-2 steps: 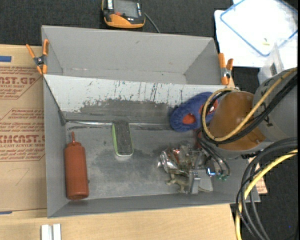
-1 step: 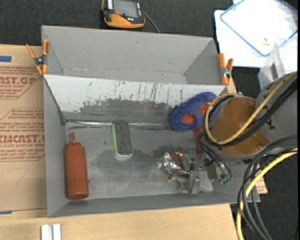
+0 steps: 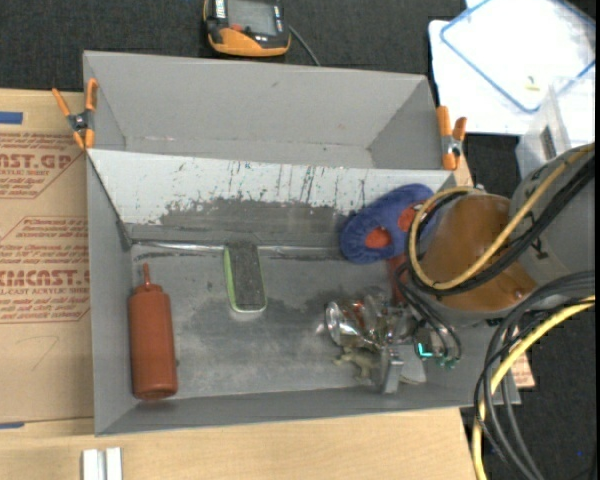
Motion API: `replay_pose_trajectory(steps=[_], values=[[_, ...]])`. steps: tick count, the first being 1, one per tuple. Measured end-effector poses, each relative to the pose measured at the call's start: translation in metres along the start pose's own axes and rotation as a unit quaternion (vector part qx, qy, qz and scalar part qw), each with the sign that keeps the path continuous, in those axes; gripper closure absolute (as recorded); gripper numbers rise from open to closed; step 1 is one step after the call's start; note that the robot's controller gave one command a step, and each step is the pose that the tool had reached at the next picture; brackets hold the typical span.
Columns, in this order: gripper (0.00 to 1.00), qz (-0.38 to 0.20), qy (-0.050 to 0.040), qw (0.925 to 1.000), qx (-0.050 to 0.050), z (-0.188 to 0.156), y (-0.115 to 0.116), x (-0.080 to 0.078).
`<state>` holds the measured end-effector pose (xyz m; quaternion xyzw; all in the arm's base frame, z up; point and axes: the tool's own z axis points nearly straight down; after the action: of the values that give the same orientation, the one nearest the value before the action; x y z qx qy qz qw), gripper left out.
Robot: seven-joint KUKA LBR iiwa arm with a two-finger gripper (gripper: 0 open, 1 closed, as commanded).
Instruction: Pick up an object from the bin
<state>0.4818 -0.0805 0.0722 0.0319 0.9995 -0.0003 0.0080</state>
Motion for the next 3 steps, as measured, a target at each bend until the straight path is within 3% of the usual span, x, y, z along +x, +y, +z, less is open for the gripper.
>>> replay_pose_trajectory(steps=[1,2,3], values=[[1.0,-0.001,0.0055,1.0,0.0,-0.002,-0.001,0.001],[1.0,0.0,0.0054,1.0,0.0,-0.002,-0.001,0.001],[1.0,-0.007,0.0072,0.9999,0.0,-0.099,-0.008,-0.008]])
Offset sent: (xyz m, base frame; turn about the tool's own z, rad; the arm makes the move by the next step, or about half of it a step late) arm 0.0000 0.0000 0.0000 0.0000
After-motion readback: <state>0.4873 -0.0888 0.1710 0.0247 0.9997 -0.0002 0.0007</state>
